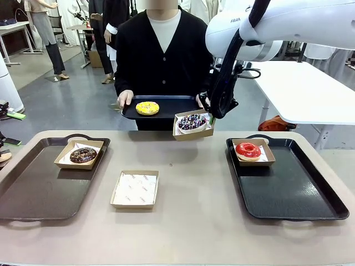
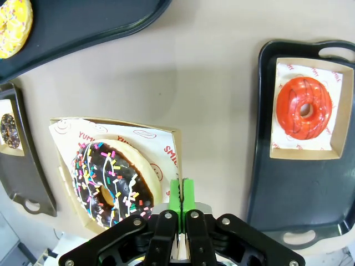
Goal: Individually package the donuts and arrange them on the tray.
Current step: Place the picked Paper togo box on the Handle tray while simultaneously picking up another Paper togo box from the table with the other hand.
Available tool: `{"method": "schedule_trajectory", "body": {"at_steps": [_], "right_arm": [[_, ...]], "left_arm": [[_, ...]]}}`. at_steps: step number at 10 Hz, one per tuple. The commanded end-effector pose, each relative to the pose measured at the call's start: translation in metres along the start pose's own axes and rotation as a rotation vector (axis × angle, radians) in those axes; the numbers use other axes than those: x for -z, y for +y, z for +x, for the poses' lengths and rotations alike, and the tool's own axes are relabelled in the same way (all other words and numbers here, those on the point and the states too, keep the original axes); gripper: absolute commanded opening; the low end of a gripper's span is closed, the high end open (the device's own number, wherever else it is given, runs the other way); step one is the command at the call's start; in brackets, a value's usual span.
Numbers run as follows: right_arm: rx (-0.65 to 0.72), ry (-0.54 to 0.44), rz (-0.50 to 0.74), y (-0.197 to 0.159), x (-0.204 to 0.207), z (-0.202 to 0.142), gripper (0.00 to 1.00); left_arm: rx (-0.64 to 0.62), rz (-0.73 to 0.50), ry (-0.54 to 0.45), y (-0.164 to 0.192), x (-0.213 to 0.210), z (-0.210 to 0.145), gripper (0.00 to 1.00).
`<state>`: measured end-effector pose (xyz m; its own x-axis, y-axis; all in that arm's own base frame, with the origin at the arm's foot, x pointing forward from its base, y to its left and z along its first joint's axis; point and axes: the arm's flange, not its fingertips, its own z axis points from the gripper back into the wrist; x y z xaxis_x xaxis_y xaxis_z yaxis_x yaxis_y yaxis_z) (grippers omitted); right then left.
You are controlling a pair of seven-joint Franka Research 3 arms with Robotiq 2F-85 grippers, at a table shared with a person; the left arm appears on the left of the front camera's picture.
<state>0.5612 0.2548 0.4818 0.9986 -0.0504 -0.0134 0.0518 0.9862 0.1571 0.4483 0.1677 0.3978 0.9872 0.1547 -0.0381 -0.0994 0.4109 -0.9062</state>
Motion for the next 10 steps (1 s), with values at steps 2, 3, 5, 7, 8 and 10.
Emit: {"method": "schedule_trajectory", "body": {"at_steps": [2, 3, 5, 7, 8, 10], "right_arm": [[0.001, -0.003, -0.001, -0.002, -0.001, -0.002, 0.0], [0.001, -0.003, -0.001, -0.002, -0.001, -0.002, 0.0], [0.001, -0.003, -0.001, -0.002, -0.001, -0.002, 0.0], [0.0, 0.0, 0.0, 0.0, 0.0, 0.0, 0.02], [-0.054, 0.016, -0.011, -0.006, -0.002, -0.003, 0.02], [-0.138, 0.056, -0.031, -0.029, -0.015, -0.022, 0.02]], "left_arm": [[0.006, -0.011, -0.002, -0.004, -0.001, -0.001, 1.0], [0.006, -0.011, -0.002, -0.004, -0.001, -0.001, 1.0], [0.006, -0.011, -0.002, -0.004, -0.001, -0.001, 1.0], [0.0, 0.0, 0.0, 0.0, 0.0, 0.0, 1.0], [-0.006, 0.047, 0.012, -0.008, 0.001, 0.001, 1.0], [-0.015, 0.174, 0.009, -0.04, 0.008, 0.001, 1.0]]}}
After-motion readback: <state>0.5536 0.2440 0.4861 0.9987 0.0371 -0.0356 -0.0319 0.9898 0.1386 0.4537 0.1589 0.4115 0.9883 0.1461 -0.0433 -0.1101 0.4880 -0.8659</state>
